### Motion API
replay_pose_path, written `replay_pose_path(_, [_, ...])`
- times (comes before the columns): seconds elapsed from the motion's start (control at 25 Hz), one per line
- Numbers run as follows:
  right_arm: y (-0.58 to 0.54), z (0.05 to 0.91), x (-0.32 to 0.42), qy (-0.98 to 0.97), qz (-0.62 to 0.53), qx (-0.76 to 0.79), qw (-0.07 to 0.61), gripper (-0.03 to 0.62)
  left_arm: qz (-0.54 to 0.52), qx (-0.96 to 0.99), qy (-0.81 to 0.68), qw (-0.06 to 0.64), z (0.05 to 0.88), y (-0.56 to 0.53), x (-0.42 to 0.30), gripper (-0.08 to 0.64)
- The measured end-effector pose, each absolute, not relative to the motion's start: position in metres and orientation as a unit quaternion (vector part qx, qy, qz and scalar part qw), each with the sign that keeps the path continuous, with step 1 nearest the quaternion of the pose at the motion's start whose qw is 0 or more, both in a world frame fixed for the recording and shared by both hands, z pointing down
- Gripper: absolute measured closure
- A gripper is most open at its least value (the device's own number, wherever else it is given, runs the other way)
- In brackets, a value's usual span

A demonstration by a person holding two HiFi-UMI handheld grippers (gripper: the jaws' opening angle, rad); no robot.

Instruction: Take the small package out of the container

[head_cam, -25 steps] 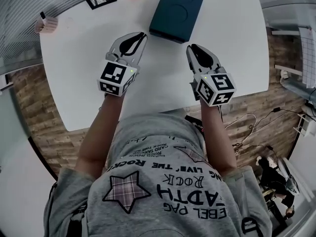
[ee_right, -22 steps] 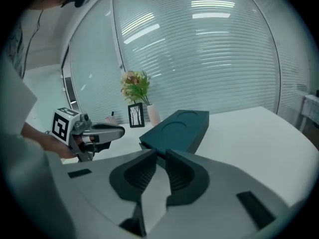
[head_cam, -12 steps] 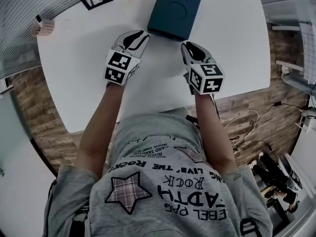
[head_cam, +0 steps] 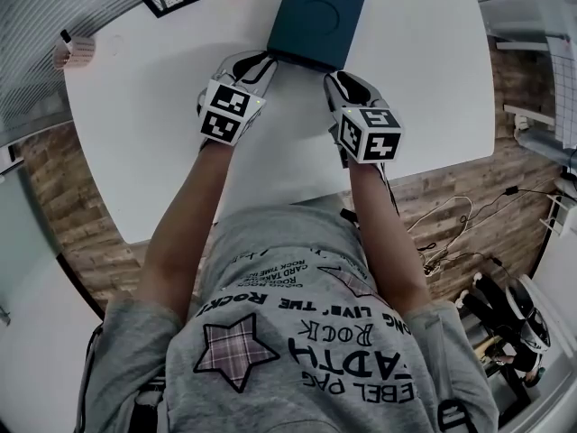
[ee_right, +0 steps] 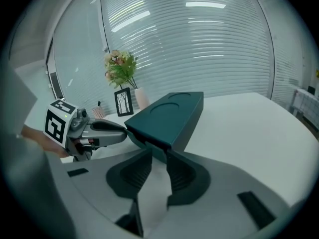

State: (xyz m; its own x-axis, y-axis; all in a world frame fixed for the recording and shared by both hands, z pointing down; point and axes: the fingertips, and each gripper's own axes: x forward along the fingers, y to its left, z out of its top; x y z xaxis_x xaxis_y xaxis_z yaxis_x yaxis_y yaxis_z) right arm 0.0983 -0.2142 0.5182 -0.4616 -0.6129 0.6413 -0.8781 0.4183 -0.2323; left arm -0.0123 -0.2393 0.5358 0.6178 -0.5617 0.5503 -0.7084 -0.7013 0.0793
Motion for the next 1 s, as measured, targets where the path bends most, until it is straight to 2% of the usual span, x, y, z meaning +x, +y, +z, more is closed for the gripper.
replay_pose_path(0.16, [-0.2152,0.5218,0.0991,-0.804,0.286,0.467,0.234,0.515,0.252,0.887,-0.359,0.146,0.5367,-0.2413,-0.011,0.491])
replay_pose_path(1.0, [-0.2165,0.524,0.0986,-0.806,0.29,0.451,0.249,0.54,0.249,0.881,-0.363,0.171,0.5353,-0.2413,-0.0086,0.499])
